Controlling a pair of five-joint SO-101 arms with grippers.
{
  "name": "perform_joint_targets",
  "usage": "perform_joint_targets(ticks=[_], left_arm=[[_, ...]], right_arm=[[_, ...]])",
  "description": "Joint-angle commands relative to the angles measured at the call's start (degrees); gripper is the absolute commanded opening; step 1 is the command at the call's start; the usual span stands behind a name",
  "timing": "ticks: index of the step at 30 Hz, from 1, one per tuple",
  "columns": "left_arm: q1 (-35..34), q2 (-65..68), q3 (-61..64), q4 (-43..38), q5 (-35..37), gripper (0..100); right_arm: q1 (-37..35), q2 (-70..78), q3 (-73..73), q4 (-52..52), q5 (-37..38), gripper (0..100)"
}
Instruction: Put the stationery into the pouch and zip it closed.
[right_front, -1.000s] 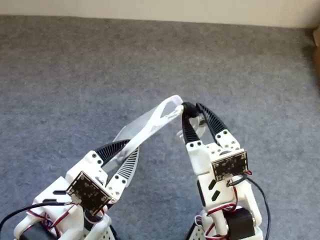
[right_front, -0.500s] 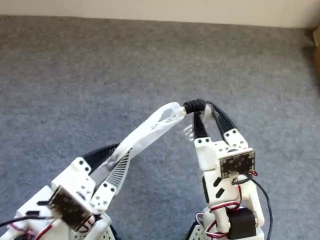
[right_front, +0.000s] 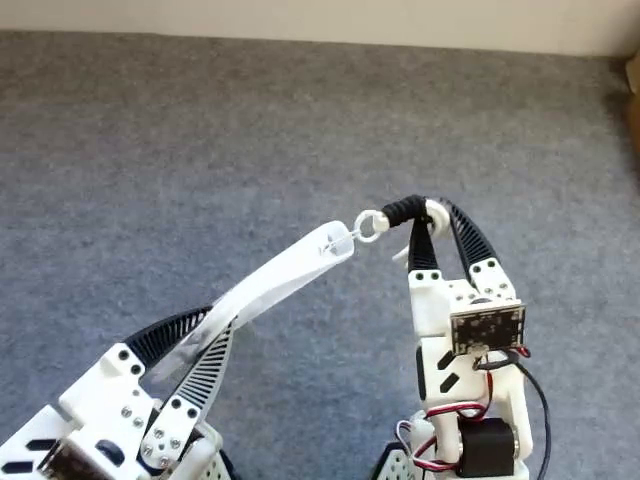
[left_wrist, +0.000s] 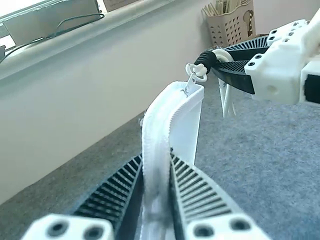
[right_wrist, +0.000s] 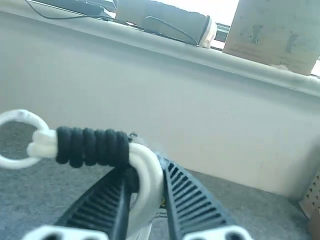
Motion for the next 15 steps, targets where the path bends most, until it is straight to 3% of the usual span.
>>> perform_joint_targets(ticks=[1,15], left_arm=[[-5.8,-1.0,-8.2,0.0,-0.8,0],[-7.8,-1.0,-12.4,1.3,-0.8,0]], right_arm=[[3.7,0.1,-0.8,-1.0,1.8,0.5],[3.8,0.1,-0.7,-1.0,1.9,0.5]])
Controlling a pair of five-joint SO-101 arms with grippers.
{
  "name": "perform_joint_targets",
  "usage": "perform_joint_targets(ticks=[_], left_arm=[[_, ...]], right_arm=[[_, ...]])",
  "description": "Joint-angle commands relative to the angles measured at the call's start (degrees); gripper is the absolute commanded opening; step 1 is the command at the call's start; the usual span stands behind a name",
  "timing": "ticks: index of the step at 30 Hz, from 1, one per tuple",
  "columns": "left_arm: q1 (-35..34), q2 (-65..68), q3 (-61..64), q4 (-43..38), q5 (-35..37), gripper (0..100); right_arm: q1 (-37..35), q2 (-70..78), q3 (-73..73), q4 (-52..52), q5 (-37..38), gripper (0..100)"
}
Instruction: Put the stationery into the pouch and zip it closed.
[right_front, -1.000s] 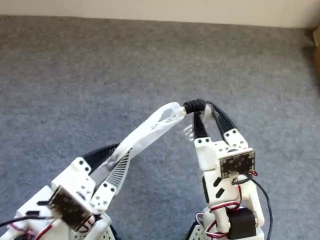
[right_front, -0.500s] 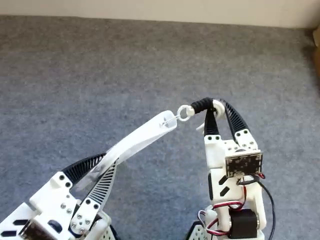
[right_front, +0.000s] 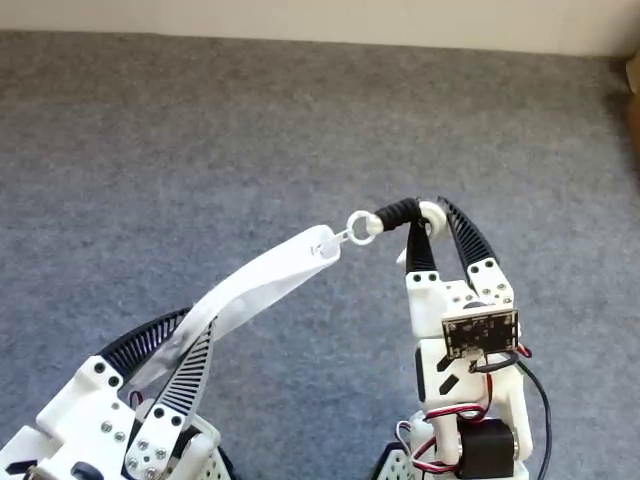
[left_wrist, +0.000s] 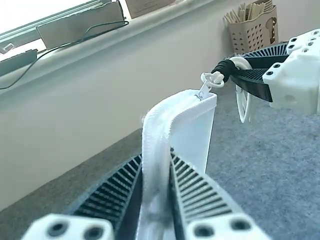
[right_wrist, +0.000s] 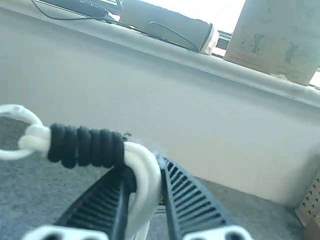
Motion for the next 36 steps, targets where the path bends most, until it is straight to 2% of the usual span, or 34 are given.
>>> perform_joint_targets(ticks=[1,6,16,23,26,31,36], left_arm=[[-2.7,-1.1,-7.6,-0.2,-0.7,0],[-2.7,-1.1,-7.6,0.1,-0.7,0],[-2.7,-1.1,-7.1,0.1,-0.4,0],[-2.5,-1.1,-3.9,-0.2,-0.4,0],[-2.4,-1.1,-1.5,-0.4,-0.4,0],[-2.3,-1.1,3.9,-5.7,-0.4,0],[-2.7,-1.0,10.2,-11.3,-0.4,0]], right_arm=[[3.9,0.1,-0.5,-0.7,0.4,0.5],[7.0,0.1,-0.2,-0.7,0.4,0.5],[6.7,0.1,-0.2,-0.6,0.0,0.5],[-0.3,0.1,-0.4,3.2,0.0,1.6],[-3.1,0.1,-0.7,6.9,0.0,8.2],[-6.3,0.1,-0.7,8.8,0.0,21.2],[-9.7,0.0,-0.6,10.7,0.0,23.8]])
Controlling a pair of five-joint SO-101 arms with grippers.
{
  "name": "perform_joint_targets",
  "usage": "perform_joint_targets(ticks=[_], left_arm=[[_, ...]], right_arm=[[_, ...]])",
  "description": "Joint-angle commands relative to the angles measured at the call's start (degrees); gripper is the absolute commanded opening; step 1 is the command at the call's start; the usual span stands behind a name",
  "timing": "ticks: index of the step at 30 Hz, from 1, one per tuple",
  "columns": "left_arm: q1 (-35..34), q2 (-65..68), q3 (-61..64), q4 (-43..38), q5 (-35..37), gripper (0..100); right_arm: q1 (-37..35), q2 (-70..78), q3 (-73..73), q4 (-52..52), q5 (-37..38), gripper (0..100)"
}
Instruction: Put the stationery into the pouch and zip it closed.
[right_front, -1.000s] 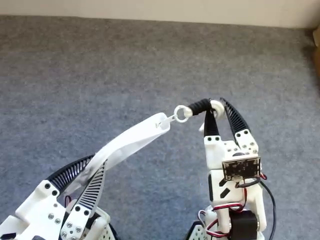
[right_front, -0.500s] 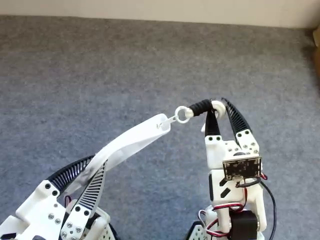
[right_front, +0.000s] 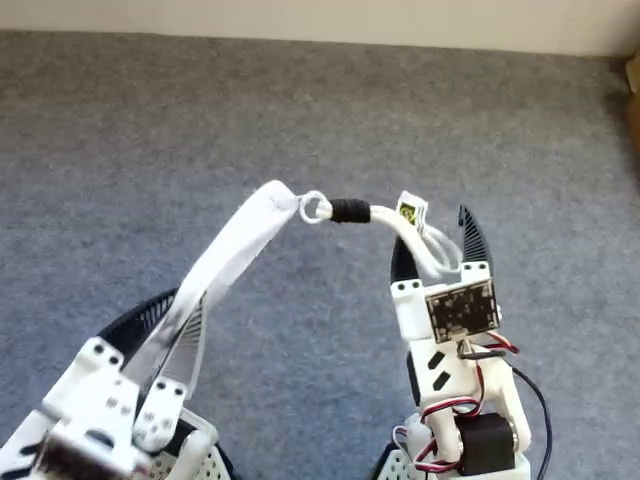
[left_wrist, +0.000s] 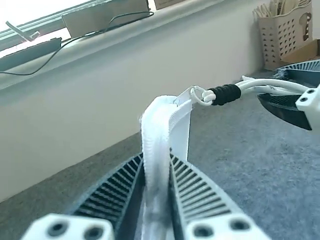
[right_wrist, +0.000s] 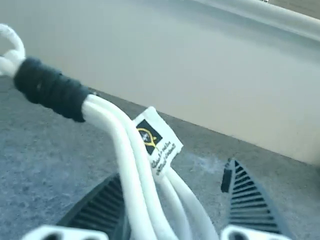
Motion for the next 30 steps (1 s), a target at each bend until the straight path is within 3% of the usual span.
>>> perform_joint_targets(ticks=[1,4,9,16,30], left_arm=[[-0.7,-0.2,3.9,-7.6,-0.5,0],[-1.4,-0.1,8.0,-13.1,-2.6,0],[-8.3,-0.1,16.0,-24.7,-9.3,0],[-15.1,-0.1,21.0,-35.0,-10.3,0],[-2.6,-0.1,32.1,-36.1,-10.3,1]], right_arm=[[-2.9,-0.6,-0.7,0.7,0.3,23.8],[-3.6,-0.6,-0.5,0.7,0.3,23.8],[-3.8,-0.6,-0.5,0.6,0.3,23.8],[-5.5,-0.6,-0.5,0.5,0.3,23.8],[-5.1,-0.6,-0.4,0.4,0.3,23.8]])
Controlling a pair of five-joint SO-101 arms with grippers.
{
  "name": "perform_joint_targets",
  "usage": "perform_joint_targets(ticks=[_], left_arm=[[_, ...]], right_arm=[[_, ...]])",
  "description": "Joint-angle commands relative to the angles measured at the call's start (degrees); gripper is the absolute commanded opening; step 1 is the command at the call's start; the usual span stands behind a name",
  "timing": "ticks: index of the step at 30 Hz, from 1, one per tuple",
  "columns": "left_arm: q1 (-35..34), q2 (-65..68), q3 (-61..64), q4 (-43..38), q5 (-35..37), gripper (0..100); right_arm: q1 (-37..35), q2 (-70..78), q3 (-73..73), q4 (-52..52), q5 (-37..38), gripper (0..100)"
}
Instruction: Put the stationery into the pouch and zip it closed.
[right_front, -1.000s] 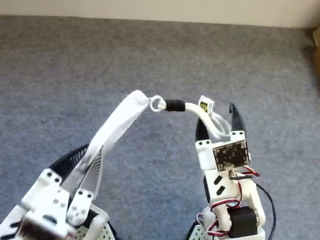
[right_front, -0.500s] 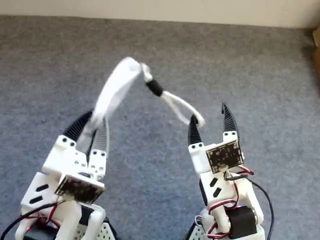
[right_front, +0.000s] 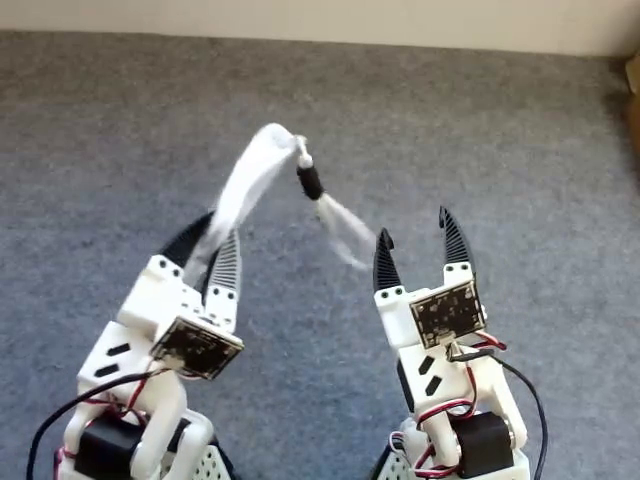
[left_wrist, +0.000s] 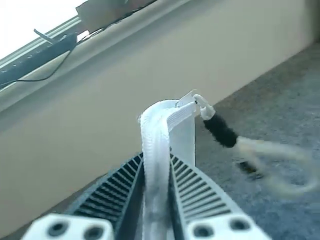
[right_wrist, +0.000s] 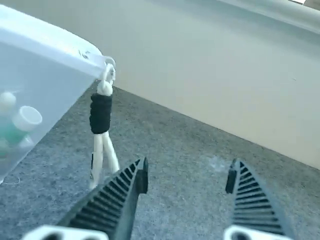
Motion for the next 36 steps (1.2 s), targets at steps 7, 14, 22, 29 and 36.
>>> perform_joint_targets(ticks=[7,14,22,29,36], left_arm=[[12.4,-0.7,4.7,-1.9,-0.3,16],[17.8,-0.7,8.6,-1.8,-0.2,17],[18.2,-0.7,4.3,1.2,5.8,17],[17.9,-0.7,-4.5,6.1,13.8,17],[17.7,-0.7,-14.3,10.5,18.2,17]], right_arm=[[0.0,-0.6,-0.4,-0.1,0.4,23.8],[0.0,-0.6,-0.4,-0.1,0.4,23.8],[0.1,-0.6,-0.4,-0.1,0.5,23.8],[0.1,-0.6,-0.3,-0.2,0.5,23.8],[0.1,-0.6,-0.3,-0.2,0.5,23.8]])
